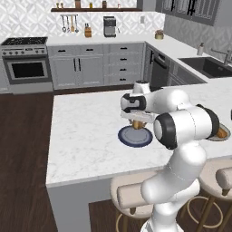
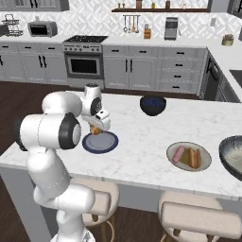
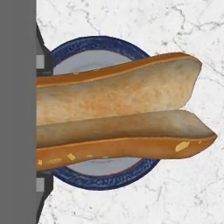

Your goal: Place one bun and one sausage from the bowl on each plate.

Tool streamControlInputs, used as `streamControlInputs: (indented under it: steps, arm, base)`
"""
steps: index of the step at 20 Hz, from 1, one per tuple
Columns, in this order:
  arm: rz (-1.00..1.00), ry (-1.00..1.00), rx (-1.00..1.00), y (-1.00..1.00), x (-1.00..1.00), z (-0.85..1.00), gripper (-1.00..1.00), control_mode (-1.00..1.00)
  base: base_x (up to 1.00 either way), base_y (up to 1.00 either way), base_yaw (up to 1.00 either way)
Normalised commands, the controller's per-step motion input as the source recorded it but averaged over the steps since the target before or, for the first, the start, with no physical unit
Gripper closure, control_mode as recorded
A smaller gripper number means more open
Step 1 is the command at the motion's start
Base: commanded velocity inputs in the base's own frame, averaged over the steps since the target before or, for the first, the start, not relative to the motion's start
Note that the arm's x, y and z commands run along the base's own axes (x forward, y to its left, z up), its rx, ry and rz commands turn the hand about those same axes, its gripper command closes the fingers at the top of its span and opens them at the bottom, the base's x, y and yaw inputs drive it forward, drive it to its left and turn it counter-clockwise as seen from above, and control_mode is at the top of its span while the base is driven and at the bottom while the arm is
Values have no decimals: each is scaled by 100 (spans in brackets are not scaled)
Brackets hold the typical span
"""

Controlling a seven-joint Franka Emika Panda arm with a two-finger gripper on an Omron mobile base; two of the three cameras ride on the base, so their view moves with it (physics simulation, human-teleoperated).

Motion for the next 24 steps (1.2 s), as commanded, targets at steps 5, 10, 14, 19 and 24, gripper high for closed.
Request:
streamControlInputs:
  steps: [5, 10, 14, 19, 24]
  arm:
    - [0, 7, -15, 0, 41, -72, 100, -100]
    - [0, 3, -3, 0, 21, -68, -100, -100]
    - [0, 0, 0, 1, -13, -8, -100, -100]
    - [0, 0, 0, 15, -55, 7, -100, -100]
    - [-1, -17, 0, -3, -88, 66, -100, -100]
  base:
    - [0, 0, 0]
    - [0, 0, 0]
    - [0, 0, 0]
    - [0, 0, 0]
    - [0, 0, 0]
